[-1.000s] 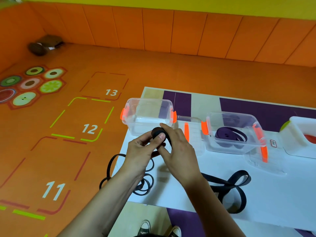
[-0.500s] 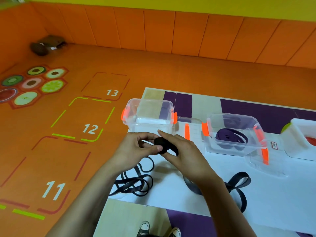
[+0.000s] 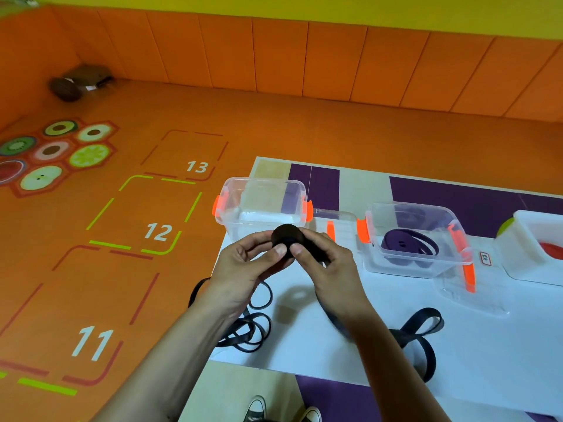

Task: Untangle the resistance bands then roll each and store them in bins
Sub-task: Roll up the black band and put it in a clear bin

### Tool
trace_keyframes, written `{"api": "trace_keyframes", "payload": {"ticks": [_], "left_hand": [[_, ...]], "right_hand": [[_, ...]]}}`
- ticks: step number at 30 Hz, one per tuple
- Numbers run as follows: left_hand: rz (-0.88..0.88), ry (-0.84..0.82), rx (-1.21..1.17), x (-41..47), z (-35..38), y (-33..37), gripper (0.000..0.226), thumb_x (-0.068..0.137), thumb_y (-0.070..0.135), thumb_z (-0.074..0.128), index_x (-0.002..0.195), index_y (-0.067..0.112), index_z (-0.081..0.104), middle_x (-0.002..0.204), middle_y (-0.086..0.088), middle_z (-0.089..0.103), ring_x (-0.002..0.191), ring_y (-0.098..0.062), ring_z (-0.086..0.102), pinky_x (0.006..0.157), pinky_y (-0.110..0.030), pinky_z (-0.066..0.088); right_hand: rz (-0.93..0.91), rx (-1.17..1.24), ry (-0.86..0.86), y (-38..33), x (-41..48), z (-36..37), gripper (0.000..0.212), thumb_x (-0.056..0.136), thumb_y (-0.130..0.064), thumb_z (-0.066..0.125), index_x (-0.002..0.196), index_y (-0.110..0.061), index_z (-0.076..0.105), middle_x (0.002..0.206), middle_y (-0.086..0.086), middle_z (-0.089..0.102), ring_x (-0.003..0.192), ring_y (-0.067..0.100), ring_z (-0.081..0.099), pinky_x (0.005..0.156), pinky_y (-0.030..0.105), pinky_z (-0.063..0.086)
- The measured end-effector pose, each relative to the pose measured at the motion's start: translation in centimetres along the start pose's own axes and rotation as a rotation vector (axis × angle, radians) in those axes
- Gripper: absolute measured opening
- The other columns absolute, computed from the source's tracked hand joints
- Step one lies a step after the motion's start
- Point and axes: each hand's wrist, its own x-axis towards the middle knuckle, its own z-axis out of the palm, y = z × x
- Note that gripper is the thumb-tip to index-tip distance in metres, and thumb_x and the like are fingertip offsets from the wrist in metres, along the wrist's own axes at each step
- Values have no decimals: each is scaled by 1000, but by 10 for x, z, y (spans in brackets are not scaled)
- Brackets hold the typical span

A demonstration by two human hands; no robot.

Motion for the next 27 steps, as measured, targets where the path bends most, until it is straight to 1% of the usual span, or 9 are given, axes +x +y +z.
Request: {"api": "trace_keyframes", "payload": {"ticks": [4, 7, 11, 14, 18, 20, 22, 24, 27], "left_hand": [[18, -48, 431, -4, -7, 16, 30, 77, 15, 83, 105, 11, 73, 95, -7, 78, 86, -30, 77, 77, -28, 61], [94, -118, 755, -1, -9, 35, 32, 81, 8, 84, 108, 22, 72, 90, 10, 74, 75, -23, 74, 74, -26, 58], [103, -244, 916, -2, -10, 47, 30, 83, 12, 82, 106, 29, 73, 97, 7, 75, 81, -26, 70, 75, -35, 56], [130, -238, 916, -4, -11, 46, 27, 84, 17, 83, 105, 31, 74, 100, 8, 74, 78, -19, 69, 74, -42, 56], [120, -193, 811, -5, -10, 40, 30, 83, 15, 83, 103, 36, 76, 97, -2, 77, 85, -30, 72, 86, -61, 53], [116, -182, 732, -6, -7, 37, 30, 83, 9, 82, 103, 32, 77, 98, -2, 78, 89, -30, 76, 89, -57, 54], [114, -170, 668, -5, -6, 35, 31, 81, 6, 81, 106, 23, 75, 103, 0, 78, 89, -26, 77, 88, -42, 59], [114, -170, 609, -3, -6, 34, 34, 77, 10, 82, 109, 17, 74, 105, -2, 78, 89, -27, 77, 88, -35, 59], [102, -143, 478, -3, -4, 27, 38, 74, 14, 80, 110, 9, 72, 103, -9, 78, 89, -30, 77, 85, -34, 60]], "right_hand": [[-10, -232, -110, -6, 0, -14, 25, 100, -28, 64, 123, -33, 71, 108, -7, 68, 103, 5, 60, 85, 12, 42], [-14, -376, -204, -11, 6, -19, 21, 97, -32, 68, 116, -37, 72, 99, -6, 65, 98, 10, 60, 85, 24, 48], [76, -182, -209, -20, 5, -22, 22, 85, -24, 82, 106, -30, 76, 94, -3, 74, 92, 12, 68, 86, 26, 53], [82, -175, -164, -22, 5, -26, 24, 81, -24, 86, 100, -27, 72, 89, -3, 76, 88, 13, 70, 85, 25, 52], [30, -269, -148, -18, 6, -32, 20, 81, -28, 85, 97, -30, 74, 102, -9, 74, 106, 9, 66, 100, 31, 48], [2, -157, -128, -19, 4, -33, 20, 82, -17, 84, 99, -20, 75, 102, -5, 75, 105, 12, 69, 97, 26, 50], [16, 28, -106, -20, 1, -29, 21, 82, -6, 81, 101, -10, 75, 97, -1, 78, 98, 14, 74, 88, 21, 53], [46, 157, -57, -14, -2, -21, 25, 80, -11, 80, 104, -7, 74, 97, 5, 79, 95, 23, 74, 86, 23, 55], [84, 175, 2, -5, -4, -11, 28, 82, -25, 80, 108, -18, 74, 98, 14, 76, 92, 34, 70, 83, 25, 55]]}}
